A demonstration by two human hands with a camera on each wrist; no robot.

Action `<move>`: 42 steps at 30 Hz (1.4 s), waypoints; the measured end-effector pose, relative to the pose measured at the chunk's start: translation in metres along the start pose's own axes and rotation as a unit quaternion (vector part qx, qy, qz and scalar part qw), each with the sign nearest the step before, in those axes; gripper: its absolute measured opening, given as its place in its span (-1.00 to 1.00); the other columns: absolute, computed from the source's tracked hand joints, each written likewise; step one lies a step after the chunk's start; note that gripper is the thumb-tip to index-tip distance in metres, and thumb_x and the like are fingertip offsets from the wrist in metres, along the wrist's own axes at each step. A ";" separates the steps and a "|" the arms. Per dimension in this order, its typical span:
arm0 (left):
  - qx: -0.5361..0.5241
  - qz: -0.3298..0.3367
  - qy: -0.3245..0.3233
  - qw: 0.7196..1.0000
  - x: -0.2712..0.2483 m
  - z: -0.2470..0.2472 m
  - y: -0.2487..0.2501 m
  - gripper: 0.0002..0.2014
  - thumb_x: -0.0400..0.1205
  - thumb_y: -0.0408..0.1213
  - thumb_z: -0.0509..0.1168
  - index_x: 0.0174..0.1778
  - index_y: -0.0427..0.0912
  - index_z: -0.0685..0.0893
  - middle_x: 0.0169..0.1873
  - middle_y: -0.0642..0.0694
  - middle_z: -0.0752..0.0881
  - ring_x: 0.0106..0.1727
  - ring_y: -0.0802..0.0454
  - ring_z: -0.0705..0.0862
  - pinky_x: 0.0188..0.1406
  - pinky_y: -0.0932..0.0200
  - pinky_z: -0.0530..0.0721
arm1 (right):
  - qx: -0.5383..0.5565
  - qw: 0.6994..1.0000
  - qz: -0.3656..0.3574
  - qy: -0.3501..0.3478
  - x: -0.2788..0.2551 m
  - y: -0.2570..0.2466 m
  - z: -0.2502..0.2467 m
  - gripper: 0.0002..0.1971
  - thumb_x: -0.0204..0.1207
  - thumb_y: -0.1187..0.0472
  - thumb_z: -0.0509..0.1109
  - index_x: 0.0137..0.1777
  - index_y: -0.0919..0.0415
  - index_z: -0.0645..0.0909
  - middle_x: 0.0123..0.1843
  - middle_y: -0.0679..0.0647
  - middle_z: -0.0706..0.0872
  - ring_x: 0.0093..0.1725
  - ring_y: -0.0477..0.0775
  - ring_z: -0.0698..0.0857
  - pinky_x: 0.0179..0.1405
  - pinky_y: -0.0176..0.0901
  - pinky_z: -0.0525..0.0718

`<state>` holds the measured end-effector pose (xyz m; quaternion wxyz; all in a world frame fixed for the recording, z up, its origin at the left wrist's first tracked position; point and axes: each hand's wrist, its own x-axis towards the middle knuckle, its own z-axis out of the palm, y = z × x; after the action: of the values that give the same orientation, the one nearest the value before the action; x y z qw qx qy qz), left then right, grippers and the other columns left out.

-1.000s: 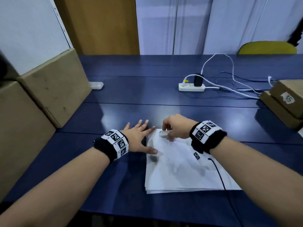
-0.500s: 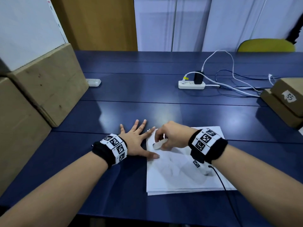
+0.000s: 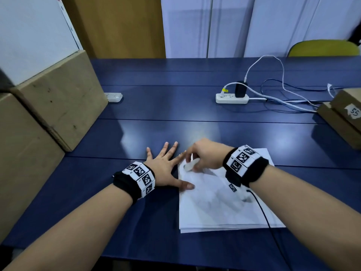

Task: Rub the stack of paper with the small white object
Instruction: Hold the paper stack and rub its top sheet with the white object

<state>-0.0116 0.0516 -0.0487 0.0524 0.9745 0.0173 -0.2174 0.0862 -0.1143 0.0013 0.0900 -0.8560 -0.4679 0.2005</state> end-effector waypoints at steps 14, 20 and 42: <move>-0.009 -0.001 0.000 1.000 -0.002 -0.001 0.001 0.24 0.12 0.78 0.07 0.64 0.41 -0.35 0.66 0.09 -0.48 0.65 -0.02 -0.51 0.43 -0.68 -0.35 | 0.024 0.998 0.035 0.048 0.010 0.004 -0.008 -0.66 0.34 0.15 0.66 0.12 0.08 0.77 -0.13 -0.05 0.68 -0.35 -0.12 0.60 -0.17 -0.26 0.52; 0.001 -0.003 0.001 1.000 0.001 0.000 0.000 0.24 0.11 0.78 0.06 0.65 0.39 -0.33 0.65 0.09 -0.48 0.66 -0.04 -0.50 0.43 -0.69 -0.31 | 0.037 0.997 -0.008 -0.067 -0.008 -0.005 -0.001 -0.80 0.35 0.21 0.66 -0.04 0.10 0.77 -0.43 -0.15 0.69 -0.50 -0.17 0.66 -0.41 -0.36 0.58; 0.004 -0.001 -0.002 1.000 0.002 0.000 0.000 0.29 0.07 0.81 0.00 0.65 0.36 -0.36 0.65 0.09 -0.49 0.66 -0.05 -0.50 0.42 -0.70 -0.30 | 0.038 0.998 -0.016 -0.051 -0.003 -0.002 0.005 -0.79 0.38 0.07 0.65 -0.22 -0.04 0.63 -0.32 -0.18 0.67 -0.27 -0.13 0.63 -0.35 -0.43 0.48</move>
<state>-0.0104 0.0515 -0.0498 0.0480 0.9743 0.0171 -0.2196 0.0813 -0.1162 -0.0023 0.1011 -0.8328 -0.4781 0.2601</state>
